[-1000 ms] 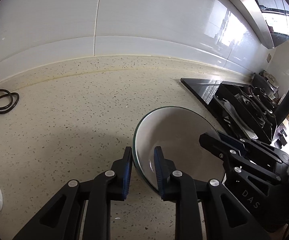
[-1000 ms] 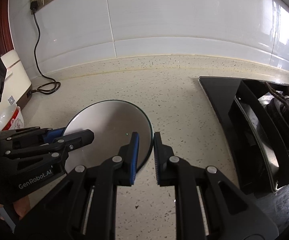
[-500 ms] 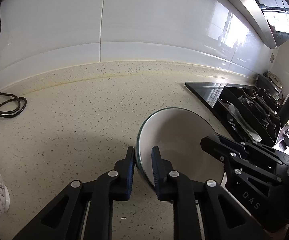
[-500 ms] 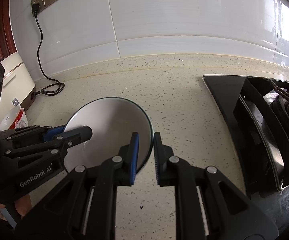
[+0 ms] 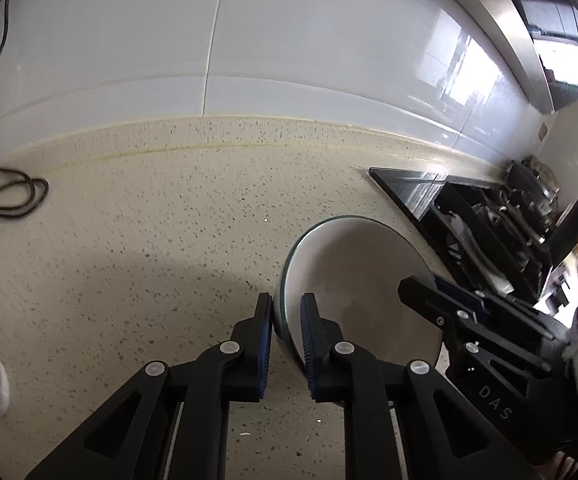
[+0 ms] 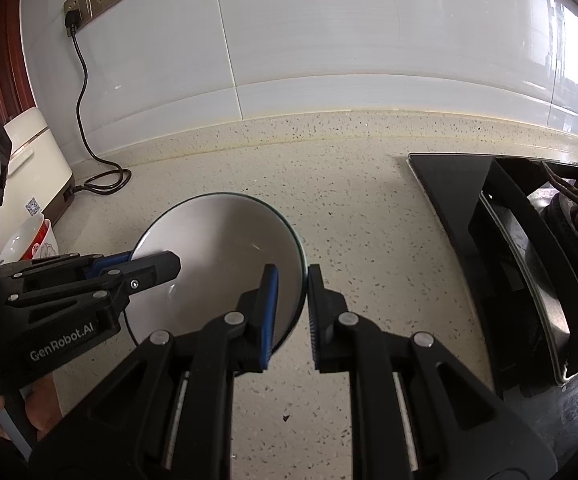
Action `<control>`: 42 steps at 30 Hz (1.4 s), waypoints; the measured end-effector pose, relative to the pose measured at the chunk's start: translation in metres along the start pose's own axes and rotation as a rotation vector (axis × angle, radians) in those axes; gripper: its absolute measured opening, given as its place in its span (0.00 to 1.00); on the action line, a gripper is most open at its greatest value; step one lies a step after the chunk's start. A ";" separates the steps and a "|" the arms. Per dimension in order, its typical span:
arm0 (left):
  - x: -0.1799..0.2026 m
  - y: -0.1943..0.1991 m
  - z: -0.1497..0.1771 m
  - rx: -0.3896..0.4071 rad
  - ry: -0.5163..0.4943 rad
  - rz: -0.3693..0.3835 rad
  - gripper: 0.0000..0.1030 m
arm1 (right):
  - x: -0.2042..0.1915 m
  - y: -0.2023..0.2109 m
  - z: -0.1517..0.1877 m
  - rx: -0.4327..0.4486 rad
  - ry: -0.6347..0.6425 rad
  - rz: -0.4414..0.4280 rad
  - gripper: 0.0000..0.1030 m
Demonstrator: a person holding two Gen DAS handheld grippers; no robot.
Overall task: Organize plates and bowls
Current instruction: 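Grip the rim of the black-rimmed bowl with the right tool, then lift the black-rimmed bowl with the right tool and carry it toward the rice cooker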
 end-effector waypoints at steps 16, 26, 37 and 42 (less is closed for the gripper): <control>-0.008 -0.003 -0.002 -0.025 0.036 0.043 0.14 | 0.001 -0.001 -0.001 0.006 0.001 -0.009 0.17; -0.011 0.012 -0.004 0.001 0.051 0.045 0.11 | 0.006 -0.002 -0.002 0.000 -0.036 -0.069 0.17; -0.035 0.015 -0.001 -0.052 0.156 0.121 0.10 | -0.007 0.005 -0.001 -0.028 -0.054 -0.087 0.18; -0.046 0.023 0.005 -0.060 0.196 0.136 0.09 | -0.021 0.015 -0.006 -0.032 -0.037 -0.081 0.18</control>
Point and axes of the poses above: each gripper's, at about its wrist camera, not at the fingertips, and y roughly against the way its jaws point, x to its right, z to its underside, the point moved 1 cm from there along -y, roughly the way its jaws point, and after that the axes turned 8 degrees about -x, right-handed, at the moved point
